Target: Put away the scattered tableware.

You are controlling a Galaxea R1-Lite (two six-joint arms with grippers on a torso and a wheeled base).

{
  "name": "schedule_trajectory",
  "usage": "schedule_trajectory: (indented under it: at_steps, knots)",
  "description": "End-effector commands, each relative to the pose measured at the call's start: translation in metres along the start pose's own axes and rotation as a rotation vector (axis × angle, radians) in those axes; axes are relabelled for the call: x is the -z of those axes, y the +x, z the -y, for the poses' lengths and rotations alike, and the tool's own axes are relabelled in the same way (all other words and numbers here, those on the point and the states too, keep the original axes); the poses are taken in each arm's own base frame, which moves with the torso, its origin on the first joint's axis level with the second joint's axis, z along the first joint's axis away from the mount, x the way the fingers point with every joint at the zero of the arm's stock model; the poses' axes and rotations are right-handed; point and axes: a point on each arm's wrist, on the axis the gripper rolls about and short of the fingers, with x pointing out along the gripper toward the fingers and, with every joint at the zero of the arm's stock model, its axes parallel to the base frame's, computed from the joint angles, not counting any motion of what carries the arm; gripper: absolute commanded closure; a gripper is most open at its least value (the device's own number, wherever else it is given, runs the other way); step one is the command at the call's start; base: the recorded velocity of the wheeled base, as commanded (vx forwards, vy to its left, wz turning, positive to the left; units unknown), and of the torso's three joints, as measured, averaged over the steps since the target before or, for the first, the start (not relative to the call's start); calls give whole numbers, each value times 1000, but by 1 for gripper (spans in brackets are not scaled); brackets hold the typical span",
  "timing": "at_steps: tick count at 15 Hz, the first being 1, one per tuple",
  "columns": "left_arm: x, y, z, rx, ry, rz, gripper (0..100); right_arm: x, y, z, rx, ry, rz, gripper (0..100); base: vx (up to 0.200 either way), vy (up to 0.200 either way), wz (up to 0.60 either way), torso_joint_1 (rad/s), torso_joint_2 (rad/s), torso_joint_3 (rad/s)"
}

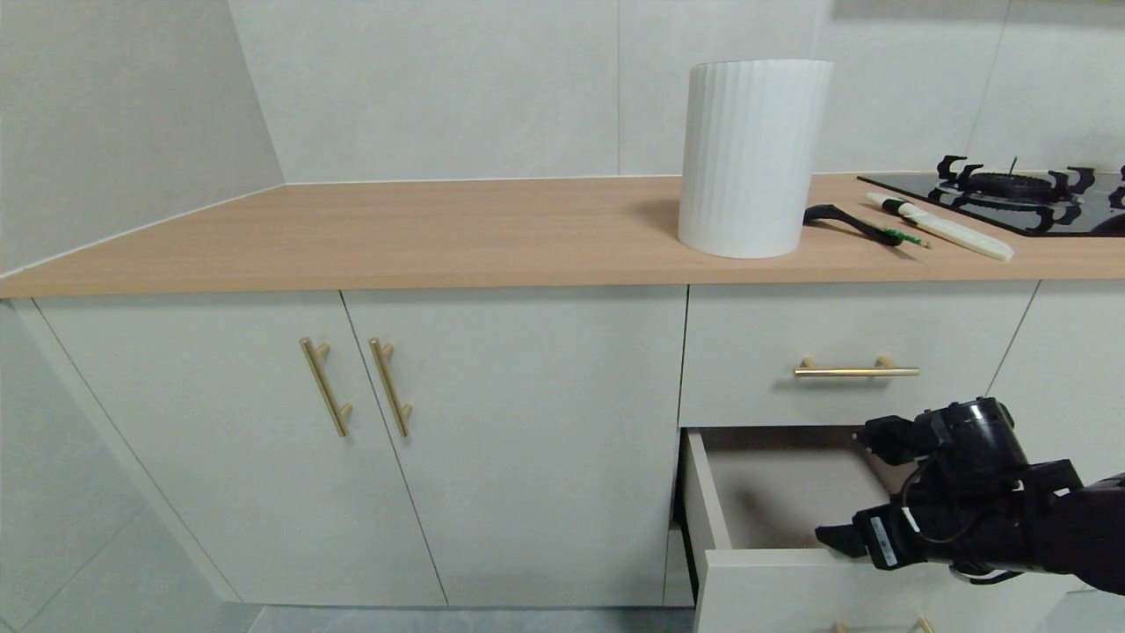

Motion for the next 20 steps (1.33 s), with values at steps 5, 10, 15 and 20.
schedule_trajectory:
  at_steps: [5,10,15,20]
  knots:
    - [0,0,0,-2,-1,0,0,7,-24,-6,-27,-102,-61,0,0,0,0,0,0,0]
    - [0,0,0,-1,-1,0,0,18,-43,-16,-60,-194,-161,0,0,0,0,0,0,0]
    - [0,0,0,-1,-1,0,0,28,-53,-22,-84,-262,-248,0,0,0,0,0,0,0]
    - [0,0,0,-1,1,0,0,32,-58,-24,-92,-292,-279,0,0,0,0,0,0,0]
